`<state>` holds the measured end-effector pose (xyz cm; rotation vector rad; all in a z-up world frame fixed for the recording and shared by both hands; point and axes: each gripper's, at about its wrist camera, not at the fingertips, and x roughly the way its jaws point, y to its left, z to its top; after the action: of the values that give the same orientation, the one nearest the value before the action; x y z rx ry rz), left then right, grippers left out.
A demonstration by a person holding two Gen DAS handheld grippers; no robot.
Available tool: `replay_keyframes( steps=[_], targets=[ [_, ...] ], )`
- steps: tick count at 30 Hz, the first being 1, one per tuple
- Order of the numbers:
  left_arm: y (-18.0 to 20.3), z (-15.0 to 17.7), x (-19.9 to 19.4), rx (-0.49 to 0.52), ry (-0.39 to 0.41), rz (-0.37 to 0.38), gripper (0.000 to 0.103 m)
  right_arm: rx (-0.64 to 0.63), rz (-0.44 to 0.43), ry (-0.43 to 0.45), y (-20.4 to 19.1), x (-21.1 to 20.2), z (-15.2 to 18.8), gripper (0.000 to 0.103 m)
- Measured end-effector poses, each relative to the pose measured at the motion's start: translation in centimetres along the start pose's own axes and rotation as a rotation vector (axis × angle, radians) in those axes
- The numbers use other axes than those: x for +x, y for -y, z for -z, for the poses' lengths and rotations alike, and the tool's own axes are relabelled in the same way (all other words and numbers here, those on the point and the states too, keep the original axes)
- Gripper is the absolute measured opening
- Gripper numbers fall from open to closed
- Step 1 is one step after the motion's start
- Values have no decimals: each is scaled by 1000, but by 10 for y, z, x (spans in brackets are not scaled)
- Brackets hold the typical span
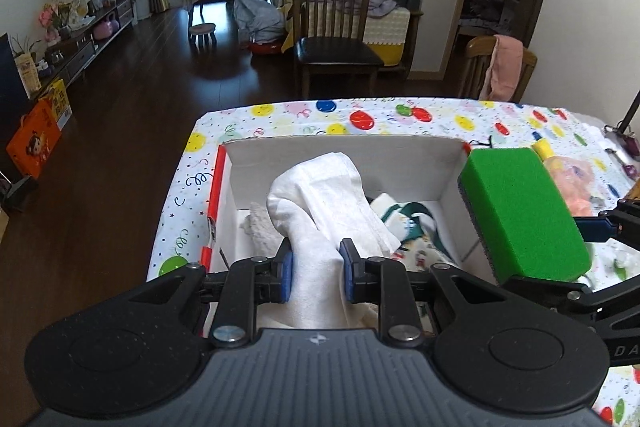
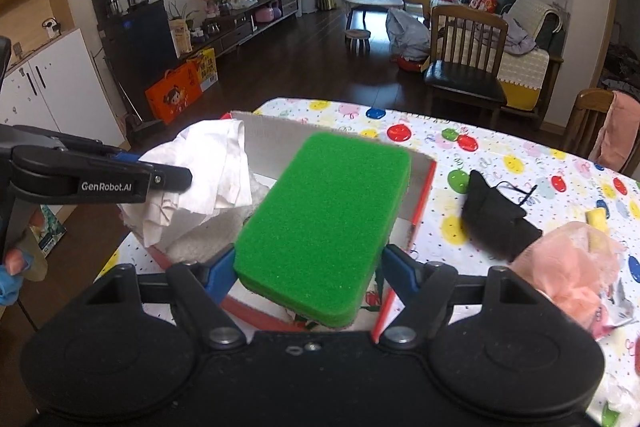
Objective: Organize soft objects
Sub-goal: 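Carry the white cloth and green sponge into the red box and release both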
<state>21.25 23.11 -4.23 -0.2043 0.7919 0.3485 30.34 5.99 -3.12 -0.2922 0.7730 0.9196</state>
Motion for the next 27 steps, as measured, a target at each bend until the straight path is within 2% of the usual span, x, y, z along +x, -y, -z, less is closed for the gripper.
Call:
replay_keyframes(
  steps=[12,27],
  targets=[
    [-5,-13,55,55,-70,-14,23,-19,46,-83,-15,60,-4,75],
    [-10,-11,108,78,-207,-11,23,-41,56,-162,-32,98,-6,76]
  ],
)
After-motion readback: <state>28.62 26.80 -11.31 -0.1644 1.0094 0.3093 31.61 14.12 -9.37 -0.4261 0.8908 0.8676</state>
